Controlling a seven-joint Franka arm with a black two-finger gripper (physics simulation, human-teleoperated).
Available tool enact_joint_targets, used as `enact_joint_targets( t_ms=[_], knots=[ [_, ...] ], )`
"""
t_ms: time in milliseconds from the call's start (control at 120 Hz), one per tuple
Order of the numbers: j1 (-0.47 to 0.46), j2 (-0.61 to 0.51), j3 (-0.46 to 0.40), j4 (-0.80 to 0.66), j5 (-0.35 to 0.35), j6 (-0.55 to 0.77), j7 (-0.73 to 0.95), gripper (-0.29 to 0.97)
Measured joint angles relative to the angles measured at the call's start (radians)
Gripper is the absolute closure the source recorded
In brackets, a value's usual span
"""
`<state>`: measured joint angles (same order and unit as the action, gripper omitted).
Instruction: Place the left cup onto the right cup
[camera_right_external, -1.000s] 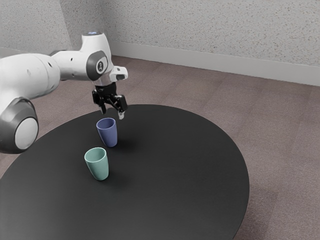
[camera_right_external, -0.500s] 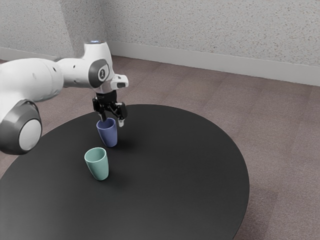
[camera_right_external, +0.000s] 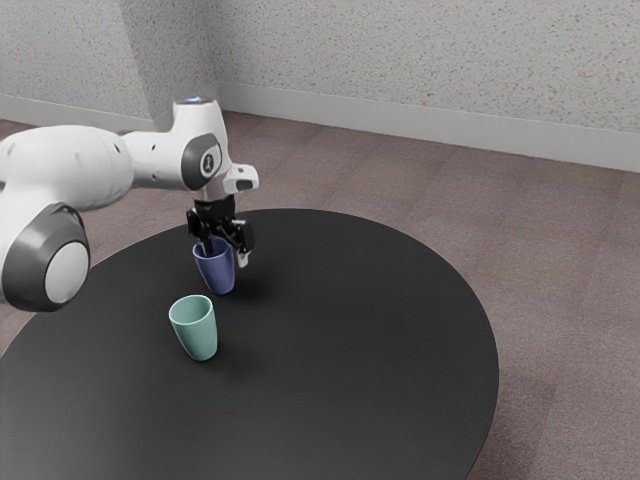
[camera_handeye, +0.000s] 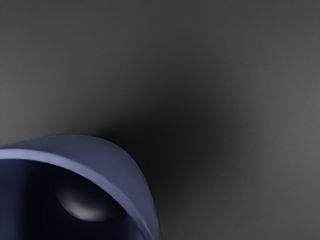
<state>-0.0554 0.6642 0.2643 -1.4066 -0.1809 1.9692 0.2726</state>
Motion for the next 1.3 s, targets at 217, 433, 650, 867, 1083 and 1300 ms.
enact_joint_targets(
  t_ms=[217, 433, 650, 867, 1083, 1300],
  knots=[
    [-0.001, 0.004, -0.001, -0.002, 0.000, 0.013, -0.001, 0.30],
    [-0.001, 0.004, -0.001, -0.006, -0.016, 0.030, -0.001, 0.64],
    [0.000, 0.004, -0.001, -0.014, -0.035, 0.041, -0.003, 0.75],
    [0.000, 0.000, -0.001, -0.016, -0.034, 0.045, -0.007, 0.78],
    [-0.001, -0.046, -0.001, -0.033, -0.030, 0.036, -0.008, 0.78],
    [-0.003, -0.160, -0.001, -0.127, -0.023, 0.027, -0.008, 0.78]
  ],
)
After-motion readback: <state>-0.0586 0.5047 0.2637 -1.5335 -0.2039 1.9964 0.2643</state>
